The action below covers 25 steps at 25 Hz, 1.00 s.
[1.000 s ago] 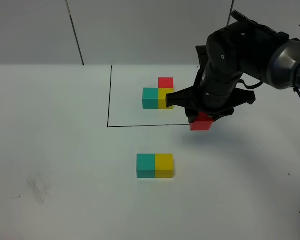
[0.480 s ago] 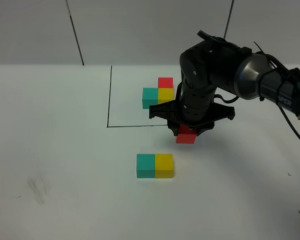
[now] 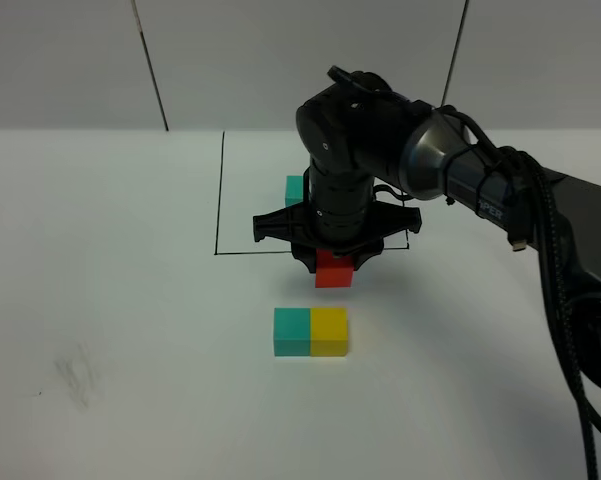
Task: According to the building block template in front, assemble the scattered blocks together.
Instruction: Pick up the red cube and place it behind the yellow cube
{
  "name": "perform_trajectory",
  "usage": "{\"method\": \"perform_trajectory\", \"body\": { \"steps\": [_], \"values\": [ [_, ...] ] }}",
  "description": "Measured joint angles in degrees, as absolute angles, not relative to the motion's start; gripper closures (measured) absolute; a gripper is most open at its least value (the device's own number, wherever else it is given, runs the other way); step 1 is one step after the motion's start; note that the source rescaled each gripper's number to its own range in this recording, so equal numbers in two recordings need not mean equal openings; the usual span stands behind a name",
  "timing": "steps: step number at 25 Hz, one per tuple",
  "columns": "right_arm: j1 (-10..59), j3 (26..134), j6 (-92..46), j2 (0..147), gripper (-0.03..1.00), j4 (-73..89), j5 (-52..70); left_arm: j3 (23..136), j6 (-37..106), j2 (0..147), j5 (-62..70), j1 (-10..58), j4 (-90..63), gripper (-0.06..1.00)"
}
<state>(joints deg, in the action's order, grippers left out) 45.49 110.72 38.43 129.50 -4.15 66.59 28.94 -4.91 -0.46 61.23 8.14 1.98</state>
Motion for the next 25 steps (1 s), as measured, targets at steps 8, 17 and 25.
{"method": "perform_trajectory", "body": {
  "steps": [8,17,25],
  "values": [
    [45.9,113.64,42.87,132.18,0.78,-6.36,69.19,28.94,-4.91,-0.46,61.23,8.14,4.2,0.24],
    [46.62,113.69,42.71,132.5,0.78,-6.75,69.35,28.94,-4.91,-0.46,61.23,8.14,5.16,0.24],
    [47.17,113.69,42.71,132.5,0.78,-6.75,69.35,28.94,-4.91,-0.46,61.23,8.14,5.18,0.24]
  ]
}}
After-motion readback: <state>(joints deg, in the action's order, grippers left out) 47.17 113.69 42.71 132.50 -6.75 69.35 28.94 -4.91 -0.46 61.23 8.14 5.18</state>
